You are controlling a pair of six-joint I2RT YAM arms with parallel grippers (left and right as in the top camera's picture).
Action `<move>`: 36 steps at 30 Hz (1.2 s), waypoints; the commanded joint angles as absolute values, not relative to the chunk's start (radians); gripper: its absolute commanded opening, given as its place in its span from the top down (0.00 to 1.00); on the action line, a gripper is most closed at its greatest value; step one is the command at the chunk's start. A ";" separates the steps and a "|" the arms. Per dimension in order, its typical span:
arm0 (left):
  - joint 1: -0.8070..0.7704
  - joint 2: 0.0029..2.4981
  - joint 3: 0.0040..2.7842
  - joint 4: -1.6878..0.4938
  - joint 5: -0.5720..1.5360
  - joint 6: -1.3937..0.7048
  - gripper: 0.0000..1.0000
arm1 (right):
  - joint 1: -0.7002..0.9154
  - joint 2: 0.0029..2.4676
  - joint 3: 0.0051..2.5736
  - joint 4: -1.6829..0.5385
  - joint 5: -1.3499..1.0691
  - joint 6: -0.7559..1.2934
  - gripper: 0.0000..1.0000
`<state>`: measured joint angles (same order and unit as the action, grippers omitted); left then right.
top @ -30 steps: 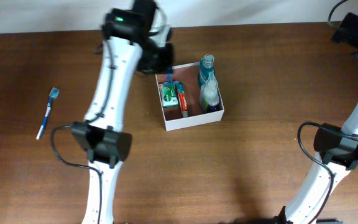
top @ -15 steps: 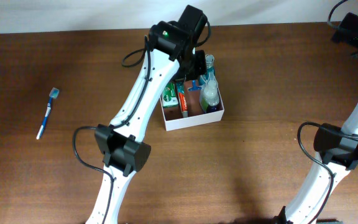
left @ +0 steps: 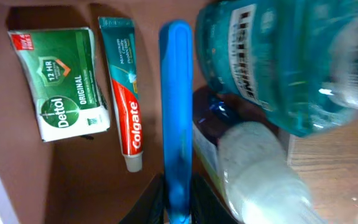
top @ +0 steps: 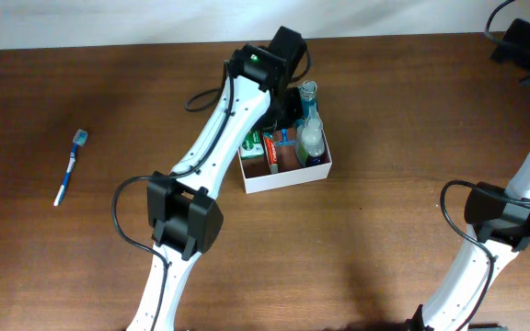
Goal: Pack container
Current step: 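Lift the blue razor and carry it over the pink box, then lower the razor into the box and open the left gripper, then move the left gripper left to the blue-white toothbrush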
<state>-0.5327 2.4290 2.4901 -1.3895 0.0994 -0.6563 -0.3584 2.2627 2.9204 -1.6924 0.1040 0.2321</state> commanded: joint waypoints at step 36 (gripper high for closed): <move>-0.118 2.341 2.629 -1.688 -0.029 -0.184 0.38 | -0.361 2.280 2.917 -1.699 0.102 0.237 0.02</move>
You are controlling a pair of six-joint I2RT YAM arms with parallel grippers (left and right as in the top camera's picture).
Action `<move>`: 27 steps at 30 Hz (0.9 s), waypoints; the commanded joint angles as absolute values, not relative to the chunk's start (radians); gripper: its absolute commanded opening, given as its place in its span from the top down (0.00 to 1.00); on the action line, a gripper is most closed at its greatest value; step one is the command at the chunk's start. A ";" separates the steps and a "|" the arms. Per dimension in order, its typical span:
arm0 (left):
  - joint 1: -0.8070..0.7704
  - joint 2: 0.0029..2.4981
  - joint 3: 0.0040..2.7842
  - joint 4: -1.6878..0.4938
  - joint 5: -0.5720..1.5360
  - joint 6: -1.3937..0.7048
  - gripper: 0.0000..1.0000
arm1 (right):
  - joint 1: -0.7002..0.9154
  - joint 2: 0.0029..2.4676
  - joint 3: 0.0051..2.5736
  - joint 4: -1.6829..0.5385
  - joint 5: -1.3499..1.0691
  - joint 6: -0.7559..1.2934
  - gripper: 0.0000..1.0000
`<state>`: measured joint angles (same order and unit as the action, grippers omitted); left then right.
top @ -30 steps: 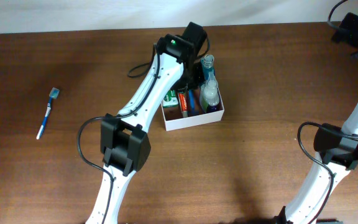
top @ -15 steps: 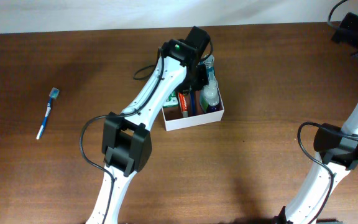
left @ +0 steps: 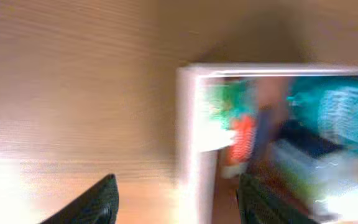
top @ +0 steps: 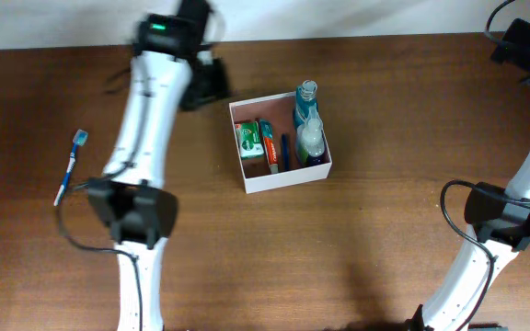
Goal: Pack container
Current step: 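Move the left gripper left to the blue-white toothbrush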
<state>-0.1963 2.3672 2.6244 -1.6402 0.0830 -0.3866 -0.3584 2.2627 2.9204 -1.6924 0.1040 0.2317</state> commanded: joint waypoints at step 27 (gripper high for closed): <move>0.363 2.341 2.164 -1.487 -0.109 0.242 0.38 | -0.361 2.280 2.917 -1.699 0.102 0.237 0.02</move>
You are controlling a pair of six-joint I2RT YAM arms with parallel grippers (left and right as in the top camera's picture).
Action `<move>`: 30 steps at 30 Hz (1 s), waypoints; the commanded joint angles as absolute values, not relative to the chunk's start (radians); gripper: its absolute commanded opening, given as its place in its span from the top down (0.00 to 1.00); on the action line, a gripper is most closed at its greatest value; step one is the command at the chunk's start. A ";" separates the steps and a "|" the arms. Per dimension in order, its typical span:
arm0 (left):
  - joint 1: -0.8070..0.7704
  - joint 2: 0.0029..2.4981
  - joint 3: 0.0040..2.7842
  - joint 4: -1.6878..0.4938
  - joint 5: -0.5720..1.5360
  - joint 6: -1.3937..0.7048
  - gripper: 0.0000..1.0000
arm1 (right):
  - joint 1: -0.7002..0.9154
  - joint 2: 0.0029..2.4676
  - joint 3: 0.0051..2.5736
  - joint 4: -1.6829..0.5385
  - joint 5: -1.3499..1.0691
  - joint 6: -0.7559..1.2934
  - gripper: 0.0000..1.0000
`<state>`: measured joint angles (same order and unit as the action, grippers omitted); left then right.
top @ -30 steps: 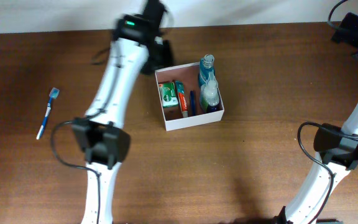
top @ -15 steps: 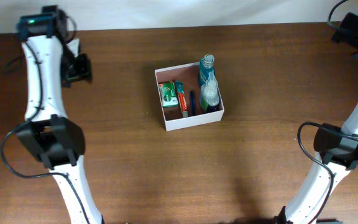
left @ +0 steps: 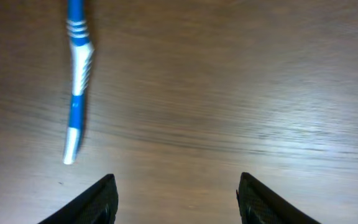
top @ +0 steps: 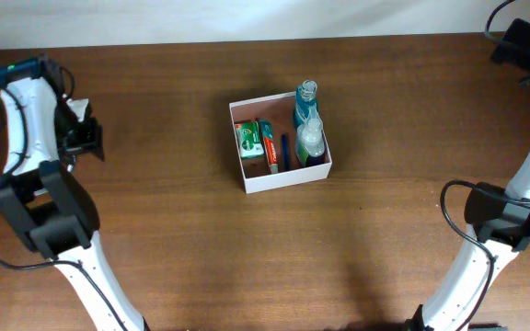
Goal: Pack container
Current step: 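Move the left gripper left to the blue-white toothbrush, then close the left gripper on the toothbrush handle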
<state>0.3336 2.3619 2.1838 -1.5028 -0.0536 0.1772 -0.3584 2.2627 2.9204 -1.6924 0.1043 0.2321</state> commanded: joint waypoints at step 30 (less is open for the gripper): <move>0.457 2.341 1.927 -1.175 -0.056 0.414 0.38 | -0.361 2.280 2.917 -1.699 0.102 0.237 0.02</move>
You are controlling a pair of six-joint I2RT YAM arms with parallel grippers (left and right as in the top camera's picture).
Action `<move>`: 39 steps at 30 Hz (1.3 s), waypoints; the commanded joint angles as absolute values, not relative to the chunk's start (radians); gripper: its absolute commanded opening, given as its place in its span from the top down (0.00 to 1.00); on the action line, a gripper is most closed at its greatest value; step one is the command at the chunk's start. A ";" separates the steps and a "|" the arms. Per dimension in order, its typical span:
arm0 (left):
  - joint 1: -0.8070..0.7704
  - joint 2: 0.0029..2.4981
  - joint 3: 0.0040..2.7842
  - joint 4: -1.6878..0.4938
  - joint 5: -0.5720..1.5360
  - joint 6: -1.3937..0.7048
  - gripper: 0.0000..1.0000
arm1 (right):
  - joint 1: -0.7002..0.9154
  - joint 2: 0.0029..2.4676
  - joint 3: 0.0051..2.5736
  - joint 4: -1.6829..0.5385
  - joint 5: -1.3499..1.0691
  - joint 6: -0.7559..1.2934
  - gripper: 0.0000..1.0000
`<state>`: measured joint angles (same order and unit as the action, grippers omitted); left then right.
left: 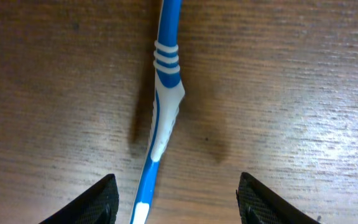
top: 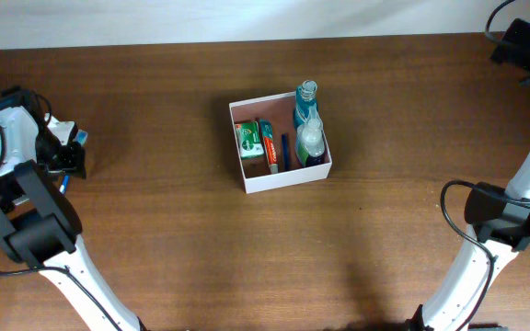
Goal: Pack container
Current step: 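Close the left gripper on the toothbrush handle, then lift the toothbrush and carry it over the pink box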
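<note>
A blue and white toothbrush (left: 165, 109) lies flat on the brown table, running up the left wrist view. My left gripper (left: 176, 200) hovers low over it, open, with the handle between the black fingertips (left: 98, 200), nearer the left one. In the overhead view the left gripper (top: 65, 158) covers the middle of the toothbrush (top: 80, 138) at the far left. The white box (top: 283, 180) at table centre holds a green soap pack (top: 249, 140), a toothpaste tube (top: 267, 142), a blue-handled item and two bottles (top: 307, 129). My right arm's wrist (top: 521, 39) sits at the top right corner, its jaws unclear.
The brown table (top: 155, 239) stretches bare between the toothbrush and the box. My right arm's elbow (top: 504, 219) stands along the right edge, far from both.
My left gripper has come down and sits centred over the toothbrush, which was up at the left of the wrist view before. It remains open. The right arm has not moved.
My left gripper was inside the box, shut on a blue-handled item beside the toothpaste. Then it was open to the left of the box, the item left inside. Then it was at the far left near the toothbrush, and now it straddles the handle.
</note>
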<state>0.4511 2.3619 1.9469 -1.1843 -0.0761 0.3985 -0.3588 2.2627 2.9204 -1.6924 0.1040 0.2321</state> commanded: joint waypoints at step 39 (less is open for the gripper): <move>0.508 2.341 1.848 -1.132 -0.014 0.417 0.77 | -0.361 2.280 2.917 -1.699 0.102 0.237 0.02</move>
<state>0.5064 2.3459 1.8748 -1.1355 -0.0322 0.4038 -0.3584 2.2631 2.9204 -1.6924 0.1040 0.2321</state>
